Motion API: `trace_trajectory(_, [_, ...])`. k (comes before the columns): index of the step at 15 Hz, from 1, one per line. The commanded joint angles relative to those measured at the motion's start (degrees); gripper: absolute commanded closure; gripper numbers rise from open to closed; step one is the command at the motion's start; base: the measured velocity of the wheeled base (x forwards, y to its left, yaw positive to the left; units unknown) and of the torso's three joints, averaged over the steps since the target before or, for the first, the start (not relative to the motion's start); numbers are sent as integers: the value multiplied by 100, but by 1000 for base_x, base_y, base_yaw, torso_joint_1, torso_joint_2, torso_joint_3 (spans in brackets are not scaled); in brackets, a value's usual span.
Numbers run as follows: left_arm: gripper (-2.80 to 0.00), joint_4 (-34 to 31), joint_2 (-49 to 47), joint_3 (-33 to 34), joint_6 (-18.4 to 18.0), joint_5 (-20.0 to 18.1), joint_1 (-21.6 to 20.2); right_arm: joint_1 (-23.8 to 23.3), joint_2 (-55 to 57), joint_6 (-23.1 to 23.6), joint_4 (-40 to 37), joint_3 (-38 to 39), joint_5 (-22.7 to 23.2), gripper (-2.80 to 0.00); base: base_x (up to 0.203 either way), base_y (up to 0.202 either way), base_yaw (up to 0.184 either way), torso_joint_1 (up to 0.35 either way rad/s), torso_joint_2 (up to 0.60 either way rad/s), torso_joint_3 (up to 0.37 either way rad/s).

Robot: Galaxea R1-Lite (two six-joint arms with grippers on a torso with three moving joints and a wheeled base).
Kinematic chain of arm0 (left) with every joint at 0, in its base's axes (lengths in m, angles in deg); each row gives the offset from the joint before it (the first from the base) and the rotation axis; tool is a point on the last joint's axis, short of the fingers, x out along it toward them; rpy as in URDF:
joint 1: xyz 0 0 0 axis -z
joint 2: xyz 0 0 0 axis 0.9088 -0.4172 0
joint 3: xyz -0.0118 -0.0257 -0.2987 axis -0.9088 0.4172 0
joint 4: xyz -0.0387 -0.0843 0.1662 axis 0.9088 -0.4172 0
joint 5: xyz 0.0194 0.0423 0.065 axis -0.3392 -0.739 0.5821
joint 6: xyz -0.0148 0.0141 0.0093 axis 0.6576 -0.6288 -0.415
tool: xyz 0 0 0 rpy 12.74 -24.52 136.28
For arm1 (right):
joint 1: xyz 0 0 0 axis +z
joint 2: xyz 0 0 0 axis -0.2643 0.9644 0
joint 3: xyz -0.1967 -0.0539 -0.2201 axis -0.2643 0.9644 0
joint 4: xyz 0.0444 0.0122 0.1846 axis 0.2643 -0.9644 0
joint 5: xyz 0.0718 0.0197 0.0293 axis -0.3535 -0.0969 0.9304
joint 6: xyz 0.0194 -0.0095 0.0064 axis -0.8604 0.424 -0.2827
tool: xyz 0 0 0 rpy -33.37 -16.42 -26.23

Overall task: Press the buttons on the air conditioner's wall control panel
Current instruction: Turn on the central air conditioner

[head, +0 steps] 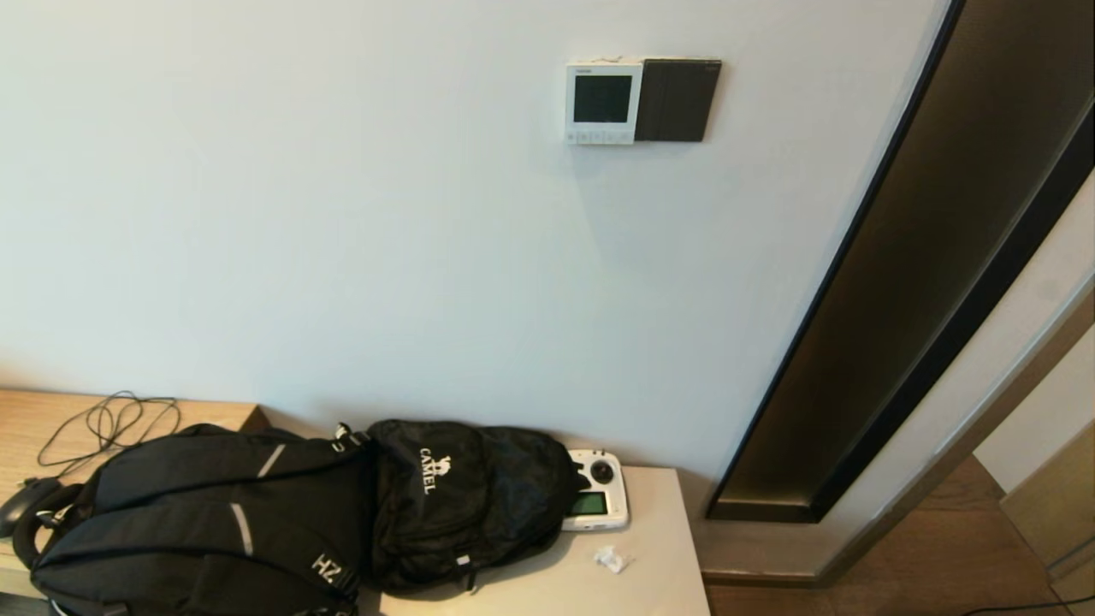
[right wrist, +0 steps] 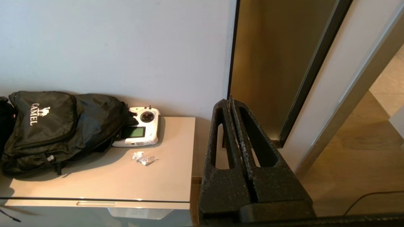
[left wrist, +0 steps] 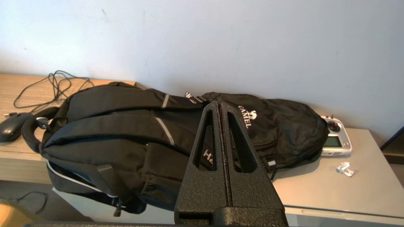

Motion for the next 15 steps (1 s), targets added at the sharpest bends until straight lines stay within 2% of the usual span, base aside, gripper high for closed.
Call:
trace_trajectory(1, [0,2,0,0,-2,2,-2,3,4,61,12,9,19,0,0,0,0,0,0,0])
trace_trajectory(12, [0,2,0,0,-2,2,-2,8,-5,120,-7,-16,59,0,0,0,0,0,0,0])
trace_trajectory(15, [0,2,0,0,-2,2,-2,8,64,120,-53,-360,182,0,0,0,0,0,0,0])
